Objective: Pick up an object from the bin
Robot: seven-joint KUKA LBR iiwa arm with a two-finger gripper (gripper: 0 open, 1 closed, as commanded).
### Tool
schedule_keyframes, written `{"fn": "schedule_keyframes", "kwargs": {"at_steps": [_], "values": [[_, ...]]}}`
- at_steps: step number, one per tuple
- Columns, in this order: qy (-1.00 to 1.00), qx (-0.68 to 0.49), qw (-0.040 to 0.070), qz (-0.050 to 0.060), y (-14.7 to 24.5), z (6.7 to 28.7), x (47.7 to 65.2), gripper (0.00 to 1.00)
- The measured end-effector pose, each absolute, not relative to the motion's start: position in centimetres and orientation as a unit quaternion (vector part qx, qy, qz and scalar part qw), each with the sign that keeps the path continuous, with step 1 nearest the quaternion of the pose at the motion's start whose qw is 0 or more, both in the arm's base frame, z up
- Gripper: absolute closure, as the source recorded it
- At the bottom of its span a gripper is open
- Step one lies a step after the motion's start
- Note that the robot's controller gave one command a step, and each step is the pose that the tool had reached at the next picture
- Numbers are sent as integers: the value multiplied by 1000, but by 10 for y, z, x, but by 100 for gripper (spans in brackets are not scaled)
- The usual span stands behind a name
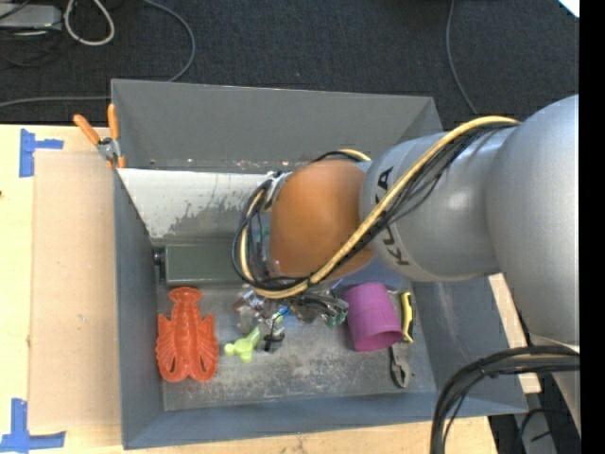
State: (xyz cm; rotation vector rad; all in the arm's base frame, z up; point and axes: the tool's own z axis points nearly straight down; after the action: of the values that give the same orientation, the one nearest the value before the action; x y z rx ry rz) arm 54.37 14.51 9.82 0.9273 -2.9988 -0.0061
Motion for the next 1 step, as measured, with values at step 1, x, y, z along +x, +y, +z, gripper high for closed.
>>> {"fn": "schedule_keyframes", "kwargs": {"at_steps": [1], "values": [[-955,295,-1,-2,145,114,545,100]]}}
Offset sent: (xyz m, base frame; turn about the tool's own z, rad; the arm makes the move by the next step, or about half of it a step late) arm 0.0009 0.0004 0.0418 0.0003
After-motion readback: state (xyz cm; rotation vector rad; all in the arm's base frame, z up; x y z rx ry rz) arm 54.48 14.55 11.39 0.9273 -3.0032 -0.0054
